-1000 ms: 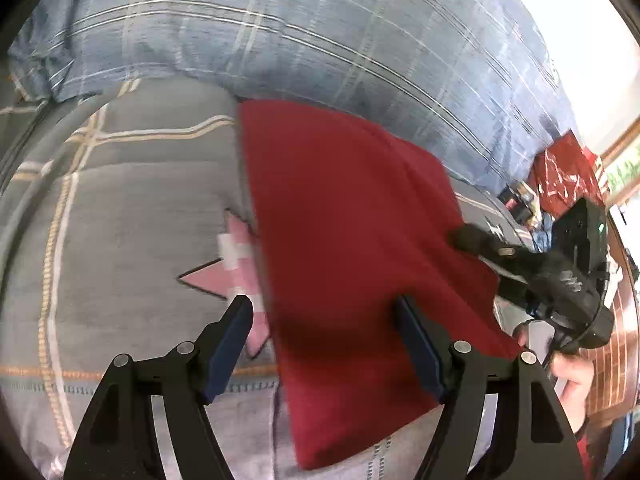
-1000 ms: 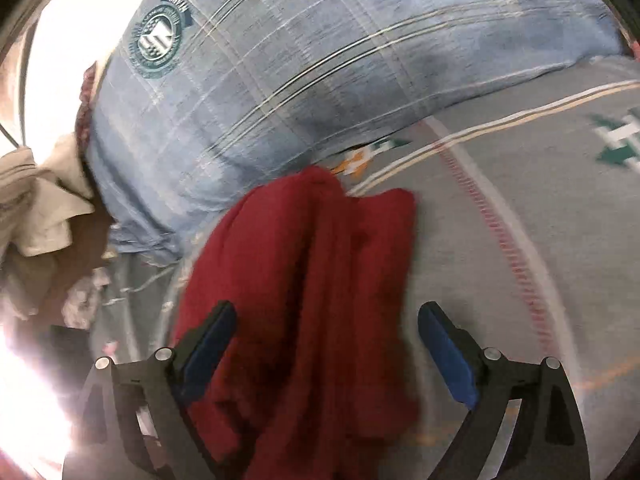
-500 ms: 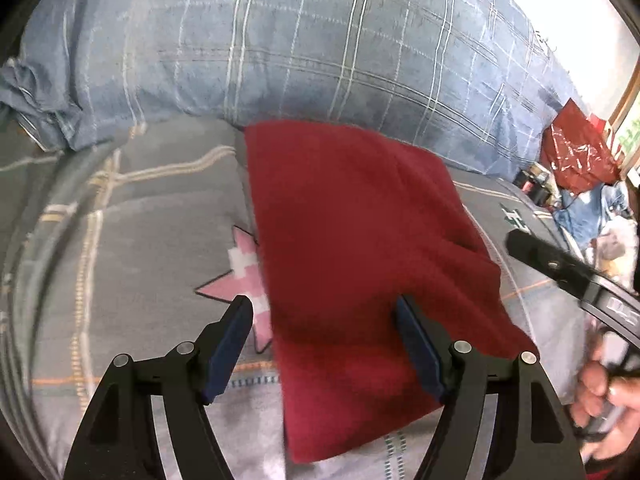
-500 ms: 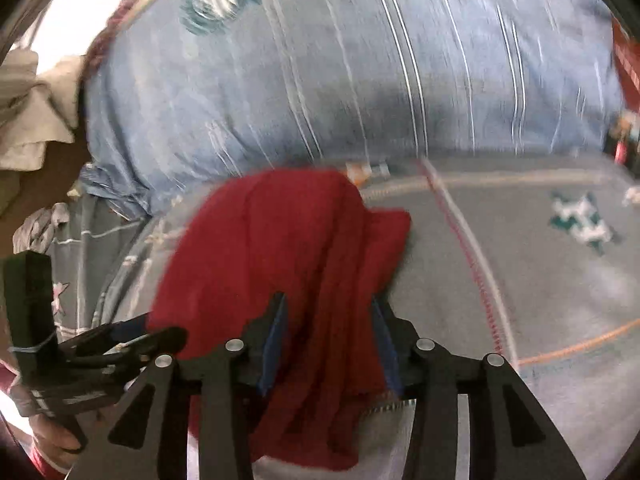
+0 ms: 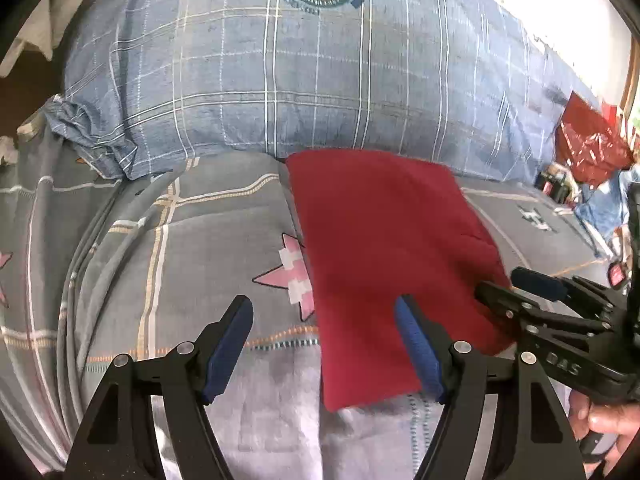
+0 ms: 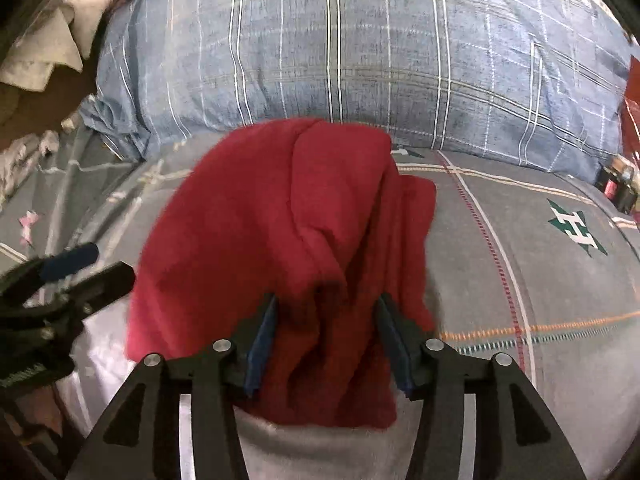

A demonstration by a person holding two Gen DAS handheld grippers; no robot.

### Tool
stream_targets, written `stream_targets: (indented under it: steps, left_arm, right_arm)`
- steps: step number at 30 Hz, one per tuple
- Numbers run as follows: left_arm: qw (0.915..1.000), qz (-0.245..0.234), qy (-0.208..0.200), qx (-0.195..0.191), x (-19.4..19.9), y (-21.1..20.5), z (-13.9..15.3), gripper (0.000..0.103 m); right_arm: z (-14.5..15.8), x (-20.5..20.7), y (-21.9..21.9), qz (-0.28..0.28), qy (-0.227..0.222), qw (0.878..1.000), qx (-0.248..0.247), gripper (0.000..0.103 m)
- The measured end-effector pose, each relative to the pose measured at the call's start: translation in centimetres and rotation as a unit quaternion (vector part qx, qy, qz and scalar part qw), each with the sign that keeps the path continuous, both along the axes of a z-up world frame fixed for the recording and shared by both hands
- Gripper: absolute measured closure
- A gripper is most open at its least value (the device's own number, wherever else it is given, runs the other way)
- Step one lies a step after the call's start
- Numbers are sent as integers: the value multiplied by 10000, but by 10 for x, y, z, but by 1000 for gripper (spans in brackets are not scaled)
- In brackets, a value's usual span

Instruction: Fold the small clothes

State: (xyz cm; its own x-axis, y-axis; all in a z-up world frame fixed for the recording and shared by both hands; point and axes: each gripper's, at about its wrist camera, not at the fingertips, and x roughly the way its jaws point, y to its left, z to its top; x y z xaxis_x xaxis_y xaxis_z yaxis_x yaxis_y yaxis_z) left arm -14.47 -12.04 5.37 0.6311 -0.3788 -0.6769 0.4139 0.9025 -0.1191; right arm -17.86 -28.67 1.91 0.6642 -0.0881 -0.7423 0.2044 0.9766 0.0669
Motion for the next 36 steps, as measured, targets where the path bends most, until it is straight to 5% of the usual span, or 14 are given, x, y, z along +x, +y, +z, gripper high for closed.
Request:
stream_targets:
  steps: [5, 10, 36]
  left_arm:
    - [9996, 221, -148, 70, -24, 10, 8, 30]
    - [9991, 267, -321, -5, -50, 22, 21, 30]
    - [9978, 154, -645, 86, -74, 40, 38, 30]
  right_arm:
    - [24, -33, 6, -120, -386, 9992, -11, 28]
    - [40, -58, 15, -313, -659, 9973, -68, 18]
    - [48, -84, 25, -357, -830, 9956, 242, 14]
